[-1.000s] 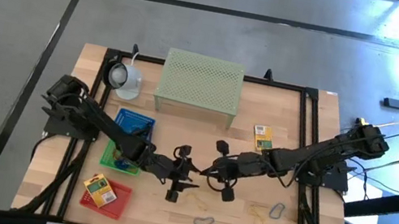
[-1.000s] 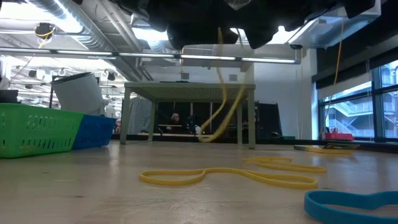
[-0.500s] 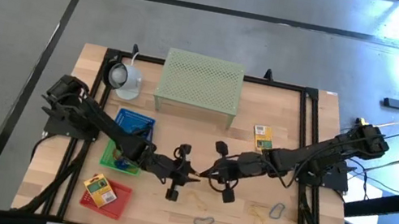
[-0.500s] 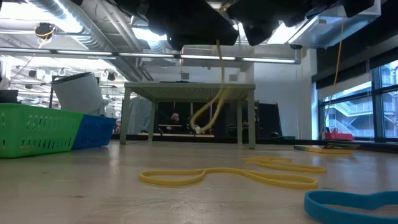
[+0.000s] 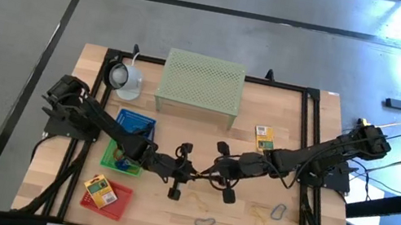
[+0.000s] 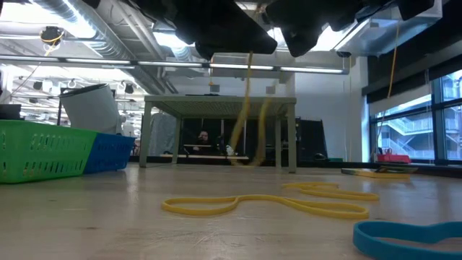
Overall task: Pick & Place Office Desk Supplies
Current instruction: Put the yellow rubber band into the blue bin
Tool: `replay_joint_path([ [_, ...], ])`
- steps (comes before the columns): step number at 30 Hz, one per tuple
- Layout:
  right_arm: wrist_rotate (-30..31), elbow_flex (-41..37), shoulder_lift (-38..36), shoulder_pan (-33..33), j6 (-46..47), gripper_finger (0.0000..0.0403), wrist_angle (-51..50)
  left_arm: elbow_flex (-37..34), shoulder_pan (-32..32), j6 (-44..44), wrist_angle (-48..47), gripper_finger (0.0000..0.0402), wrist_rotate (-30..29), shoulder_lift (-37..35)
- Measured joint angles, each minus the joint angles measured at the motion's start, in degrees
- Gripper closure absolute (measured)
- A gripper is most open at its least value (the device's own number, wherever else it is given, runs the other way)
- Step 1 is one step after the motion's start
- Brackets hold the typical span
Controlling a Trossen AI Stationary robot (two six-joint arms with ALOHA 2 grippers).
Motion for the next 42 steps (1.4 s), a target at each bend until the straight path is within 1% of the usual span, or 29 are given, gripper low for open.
replay_joint_path([
  [3, 0.0, 0.0, 0.0, 0.0, 0.0, 0.032, 0.0, 0.0, 0.0, 0.0, 0.0, 0.04, 0.0, 0.0],
  [9, 0.0, 0.0, 0.0, 0.0, 1.3, 0.0241, 0.0, 0.0, 0.0, -1.1, -1.3, 0.04, -0.2, -0.1],
  [14, 0.0, 0.0, -0.9, 0.0, 2.8, 0.018, -2.4, 0.0, -0.1, -7.5, -11.5, 0.04, -2.8, -3.9],
  [18, 0.8, 0.0, -3.7, 0.0, 3.0, 0.0147, -6.2, 0.0, -0.7, -14.8, -21.7, 0.04, -6.4, -8.9],
  [22, 2.9, 0.0, -7.4, 0.0, 3.0, 0.0132, -9.0, 0.1, -1.4, -20.8, -33.0, 0.04, -8.4, -14.4],
  [27, 3.3, 0.0, -10.2, 0.0, 3.0, 0.0131, -12.3, 0.0, -1.9, -33.2, -47.2, 0.04, -11.1, -21.5],
  [30, 3.0, 0.0, -10.3, 0.1, 3.7, 0.0131, -13.9, 0.1, -2.4, -39.5, -52.9, 0.04, -11.1, -25.4],
  [32, 3.0, 0.0, -10.3, 0.1, 4.2, 0.0131, -15.1, 0.0, -3.0, -43.1, -55.5, 0.04, -10.0, -27.8],
  [35, 3.3, 0.0, -10.3, 0.1, 4.5, 0.0131, -16.4, 0.0, -4.5, -45.8, -58.5, 0.04, -9.4, -31.5],
  [37, 3.5, 0.0, -10.3, 0.1, 4.5, 0.0131, -16.4, 0.1, -5.3, -46.9, -60.9, 0.04, -11.5, -33.6],
  [39, 3.5, 0.0, -10.3, 0.1, 4.5, 0.0131, -16.3, 0.1, -5.8, -49.2, -64.7, 0.04, -14.9, -35.0],
  [42, 3.5, 0.0, -10.3, 0.1, 4.5, 0.0131, -16.3, 0.1, -5.9, -55.0, -72.3, 0.04, -18.9, -36.0],
])
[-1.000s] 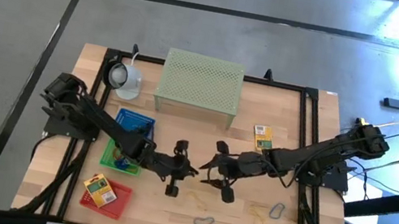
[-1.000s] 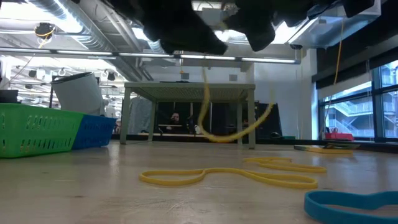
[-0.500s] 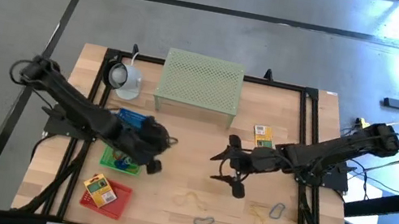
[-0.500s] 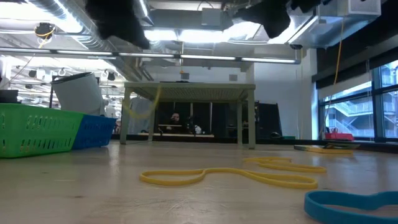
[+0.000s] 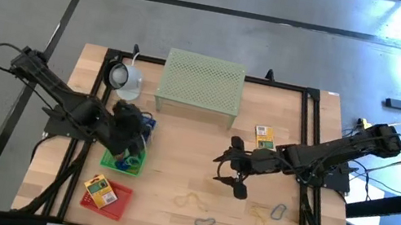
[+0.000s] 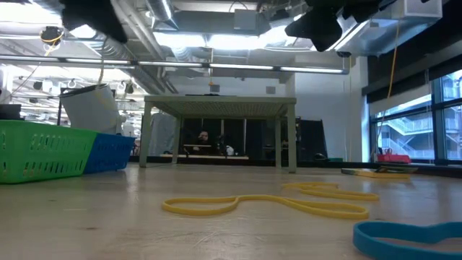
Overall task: Pick & Place Office Desk Supplies
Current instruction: Put the yellow rubber band into the blue bin, then put the yellow crayon box into the red bin
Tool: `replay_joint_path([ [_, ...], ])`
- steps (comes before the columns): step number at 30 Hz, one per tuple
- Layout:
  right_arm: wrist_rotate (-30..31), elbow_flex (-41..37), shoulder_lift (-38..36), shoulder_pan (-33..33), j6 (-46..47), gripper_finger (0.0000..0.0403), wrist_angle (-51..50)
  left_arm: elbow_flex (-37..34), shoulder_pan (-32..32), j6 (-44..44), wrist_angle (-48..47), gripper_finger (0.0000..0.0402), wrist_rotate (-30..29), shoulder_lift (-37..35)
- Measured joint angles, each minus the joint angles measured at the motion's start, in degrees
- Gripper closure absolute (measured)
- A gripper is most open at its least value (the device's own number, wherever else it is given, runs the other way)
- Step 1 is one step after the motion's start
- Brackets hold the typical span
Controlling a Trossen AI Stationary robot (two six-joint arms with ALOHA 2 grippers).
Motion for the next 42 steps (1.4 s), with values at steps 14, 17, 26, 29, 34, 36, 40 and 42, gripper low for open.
replay_joint_path([
  [14, -0.5, 0.0, 0.0, 0.0, 0.0, 0.0131, -0.5, -9.3, 0.2, -25.0, -15.1, 0.0398, -2.4, 0.3],
  [17, -0.5, 0.0, 0.0, 0.0, 0.0, 0.0131, -0.6, -12.8, 0.2, -30.1, -15.0, 0.0398, -0.9, 0.3],
  [26, -0.5, 0.0, 0.0, 0.0, 0.0, 0.013, -1.0, -16.1, 0.2, -33.2, -14.5, 0.038, 0.6, 0.3],
  [29, -0.5, 0.0, 0.0, 0.0, 0.0, 0.013, -1.0, -16.1, 0.2, -32.2, -14.3, 0.0358, 2.3, 0.3],
  [34, -0.5, 0.0, 0.0, 0.0, 0.0, 0.013, -1.2, -16.1, 0.2, -32.2, -14.3, 0.0317, 5.1, 0.3],
  [36, -0.5, 0.0, 0.0, 0.0, 0.0, 0.013, -1.5, -16.1, 0.2, -32.2, -13.9, 0.0304, 5.0, 0.3],
  [40, -0.4, 0.0, 0.0, 0.0, 3.0, 0.013, -4.0, -16.1, 0.2, -31.6, -10.6, 0.0285, 3.6, 0.3],
  [42, 0.6, 0.0, 0.0, 0.0, 5.7, 0.013, -7.1, -16.1, 0.2, -29.7, -7.4, 0.028, 3.0, 0.3],
])
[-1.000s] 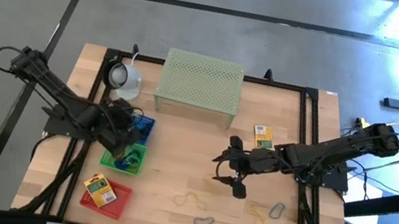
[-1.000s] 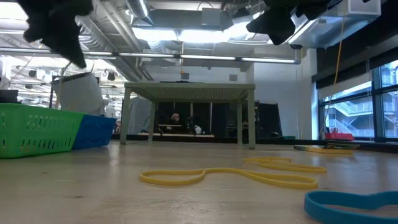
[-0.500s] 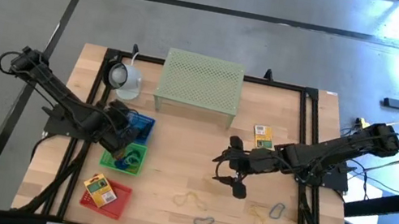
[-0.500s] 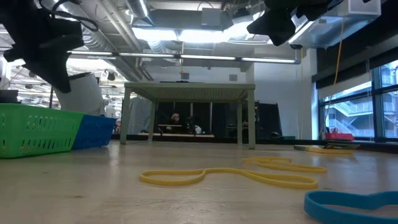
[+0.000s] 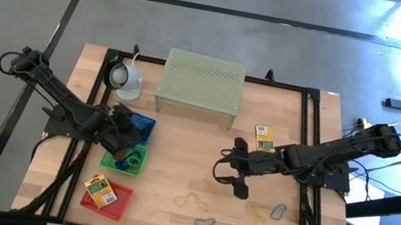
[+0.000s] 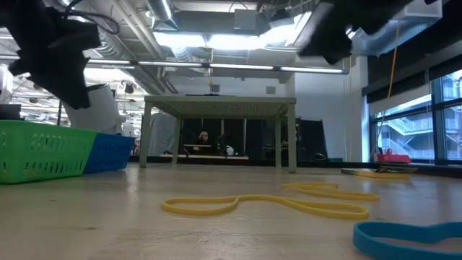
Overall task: Pick & Place Office Desk Supplies
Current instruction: Put the yellow crayon box into the red bin
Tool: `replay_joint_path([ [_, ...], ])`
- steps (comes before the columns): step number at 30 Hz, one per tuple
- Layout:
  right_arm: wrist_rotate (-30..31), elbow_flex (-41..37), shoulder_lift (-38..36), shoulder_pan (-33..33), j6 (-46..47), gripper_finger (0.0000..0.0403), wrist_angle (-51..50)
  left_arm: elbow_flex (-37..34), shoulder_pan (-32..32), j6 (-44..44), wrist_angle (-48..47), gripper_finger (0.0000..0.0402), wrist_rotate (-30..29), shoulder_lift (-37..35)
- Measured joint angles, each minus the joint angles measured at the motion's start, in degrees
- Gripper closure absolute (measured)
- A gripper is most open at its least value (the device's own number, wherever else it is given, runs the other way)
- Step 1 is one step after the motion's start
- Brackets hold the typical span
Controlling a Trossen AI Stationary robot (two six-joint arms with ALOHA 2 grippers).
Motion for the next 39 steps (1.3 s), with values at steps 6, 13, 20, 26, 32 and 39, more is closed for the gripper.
replay_joint_path([
  [6, 6.3, 0.0, 0.0, -0.2, 15.3, 0.013, -17.6, 0.0, 0.0, 11.5, 15.7, 0.0282, -3.1, 0.0],
  [13, 13.1, 0.0, 0.0, -2.8, 34.6, 0.013, -43.9, 0.0, -1.1, 33.0, 39.7, 0.0282, -6.8, 0.0],
  [20, 13.5, 0.0, 0.2, -7.7, 38.9, 0.013, -49.1, 0.0, -2.3, 47.3, 53.4, 0.0285, -6.9, 0.0],
  [26, 12.5, -0.1, 3.5, -11.5, 37.1, 0.013, -49.3, 0.0, -2.8, 49.1, 55.1, 0.0286, -6.9, 0.0],
  [32, 12.4, -0.1, 9.1, -13.3, 33.1, 0.013, -49.3, 0.0, -3.2, 49.1, 54.9, 0.0288, -6.9, 0.0],
  [39, 15.1, -0.1, 15.9, -15.2, 29.9, 0.0134, -50.1, 0.0, -3.2, 49.1, 54.9, 0.0288, -6.9, 0.0],
])
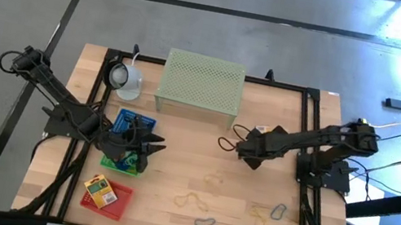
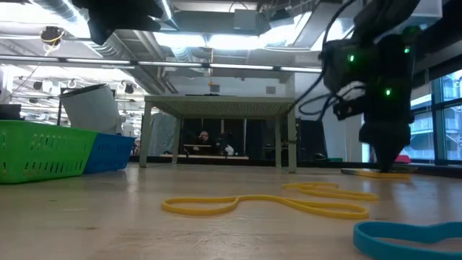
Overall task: Pick & Place Office Desk Supplies
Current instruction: Put the yellow crayon box into the red bin
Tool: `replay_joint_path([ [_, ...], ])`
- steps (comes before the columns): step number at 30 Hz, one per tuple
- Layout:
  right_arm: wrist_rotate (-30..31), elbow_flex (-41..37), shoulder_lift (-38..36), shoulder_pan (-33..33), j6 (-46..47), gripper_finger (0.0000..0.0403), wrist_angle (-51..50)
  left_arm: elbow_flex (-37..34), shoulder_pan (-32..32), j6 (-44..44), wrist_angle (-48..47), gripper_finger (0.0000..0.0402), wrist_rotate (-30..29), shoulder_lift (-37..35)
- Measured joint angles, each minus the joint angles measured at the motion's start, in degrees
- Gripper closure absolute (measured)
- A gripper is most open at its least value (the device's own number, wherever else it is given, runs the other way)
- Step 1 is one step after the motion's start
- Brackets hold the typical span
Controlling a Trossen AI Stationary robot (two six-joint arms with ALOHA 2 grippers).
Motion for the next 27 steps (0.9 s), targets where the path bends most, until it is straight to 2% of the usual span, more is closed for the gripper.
replay_joint_path([
  [4, 0.6, 0.0, 3.6, -1.2, -1.1, 0.0156, -0.4, 0.0, 0.0, 0.0, 0.0, 0.0288, 0.0, 0.0],
  [9, 1.1, 0.3, 6.3, -1.9, -1.7, 0.0208, -0.5, 0.0, 0.0, 0.0, 0.0, 0.0289, 0.0, 0.0],
  [21, 1.0, -0.1, 6.7, -2.1, -1.8, 0.0385, -0.6, 0.0, 0.0, 0.0, 0.0, 0.029, 0.0, 0.0],
  [23, 1.0, -0.1, 6.7, -2.1, -1.8, 0.0396, -0.6, 0.0, 0.0, 0.0, 0.0, 0.0291, 0.0, 0.0],
  [27, 0.8, 0.0, 6.4, -1.8, -1.7, 0.0392, -0.6, 0.0, 0.0, 0.2, 0.0, 0.029, -0.4, 0.0],
])
